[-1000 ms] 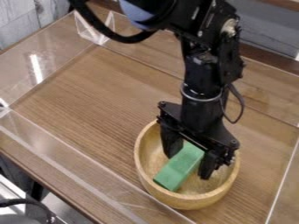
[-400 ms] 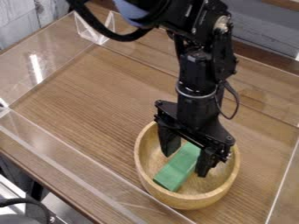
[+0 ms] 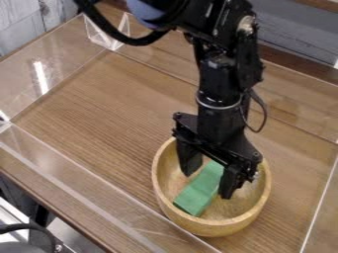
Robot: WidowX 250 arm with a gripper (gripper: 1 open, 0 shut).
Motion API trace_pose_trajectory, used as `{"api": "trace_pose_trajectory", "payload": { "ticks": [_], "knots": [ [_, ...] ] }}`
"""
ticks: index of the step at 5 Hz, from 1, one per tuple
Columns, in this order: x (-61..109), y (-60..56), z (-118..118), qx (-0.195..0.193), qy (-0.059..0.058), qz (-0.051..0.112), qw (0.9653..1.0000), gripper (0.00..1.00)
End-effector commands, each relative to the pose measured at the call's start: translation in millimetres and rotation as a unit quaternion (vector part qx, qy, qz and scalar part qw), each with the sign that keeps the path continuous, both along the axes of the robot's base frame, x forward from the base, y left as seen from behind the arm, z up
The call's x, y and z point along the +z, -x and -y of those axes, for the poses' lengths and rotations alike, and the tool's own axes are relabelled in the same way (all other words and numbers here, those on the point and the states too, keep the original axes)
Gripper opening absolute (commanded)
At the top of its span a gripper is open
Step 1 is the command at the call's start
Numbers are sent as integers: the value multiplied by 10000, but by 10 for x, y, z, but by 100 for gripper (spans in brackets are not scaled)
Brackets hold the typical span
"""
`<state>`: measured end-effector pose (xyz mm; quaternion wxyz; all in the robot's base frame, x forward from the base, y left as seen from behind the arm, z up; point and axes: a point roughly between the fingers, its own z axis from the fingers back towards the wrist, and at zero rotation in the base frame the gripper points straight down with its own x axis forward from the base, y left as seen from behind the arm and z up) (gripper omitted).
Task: Remove the green block from inside the brown bowl and put it on the table
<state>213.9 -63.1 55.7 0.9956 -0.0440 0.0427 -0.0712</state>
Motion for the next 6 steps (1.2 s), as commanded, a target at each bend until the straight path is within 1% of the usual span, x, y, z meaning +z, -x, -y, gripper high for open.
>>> {"api": "trace_pose_trajectory", "payload": {
  "ticks": [1,6],
  "knots": [
    [58,-49,-16,25,61,133,9999,100],
    [5,-54,-40,-36,150,133,9998,100]
  ]
}}
